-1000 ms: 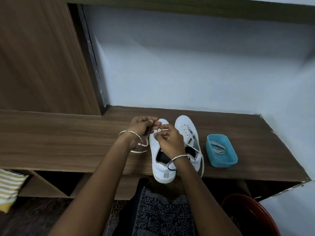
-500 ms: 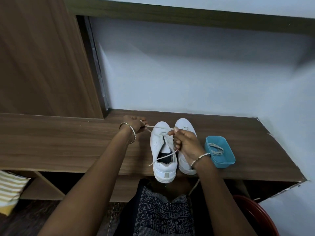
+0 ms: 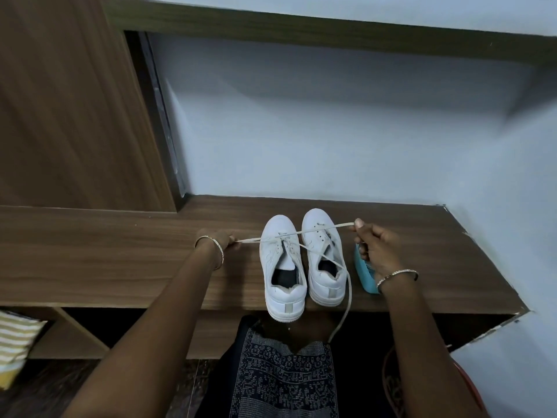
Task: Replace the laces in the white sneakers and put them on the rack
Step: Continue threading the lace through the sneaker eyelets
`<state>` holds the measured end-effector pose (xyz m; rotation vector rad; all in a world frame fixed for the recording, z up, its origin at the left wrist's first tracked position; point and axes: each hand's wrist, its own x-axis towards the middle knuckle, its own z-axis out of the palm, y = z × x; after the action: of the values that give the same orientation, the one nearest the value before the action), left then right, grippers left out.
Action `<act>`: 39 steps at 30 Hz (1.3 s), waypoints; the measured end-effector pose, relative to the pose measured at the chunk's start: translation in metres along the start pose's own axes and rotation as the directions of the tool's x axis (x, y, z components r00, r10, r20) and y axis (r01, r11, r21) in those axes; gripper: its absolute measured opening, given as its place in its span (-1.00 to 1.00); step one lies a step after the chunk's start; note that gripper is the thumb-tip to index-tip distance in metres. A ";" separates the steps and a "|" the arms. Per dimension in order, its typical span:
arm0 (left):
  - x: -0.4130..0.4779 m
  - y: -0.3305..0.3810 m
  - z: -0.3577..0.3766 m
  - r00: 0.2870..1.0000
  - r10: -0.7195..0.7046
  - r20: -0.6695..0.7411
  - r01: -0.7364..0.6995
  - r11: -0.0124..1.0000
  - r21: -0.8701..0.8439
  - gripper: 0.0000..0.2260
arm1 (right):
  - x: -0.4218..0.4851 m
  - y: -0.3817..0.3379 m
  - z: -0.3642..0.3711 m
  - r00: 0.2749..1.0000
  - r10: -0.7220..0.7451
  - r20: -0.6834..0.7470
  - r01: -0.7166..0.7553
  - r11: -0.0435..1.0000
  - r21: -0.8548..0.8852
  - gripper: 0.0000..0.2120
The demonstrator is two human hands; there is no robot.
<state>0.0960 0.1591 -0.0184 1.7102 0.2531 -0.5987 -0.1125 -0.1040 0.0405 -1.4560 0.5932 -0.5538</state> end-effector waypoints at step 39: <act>-0.090 0.037 0.047 0.728 0.542 0.420 -0.680 0.647 0.344 -0.93 | -0.026 -0.007 0.081 0.978 -0.117 0.174 0.173 0.918 -0.356 -0.80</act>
<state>0.0266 0.1189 0.0537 1.9974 -0.7447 -0.3825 -0.0766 -0.0268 0.0501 -1.8942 0.4880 -0.4570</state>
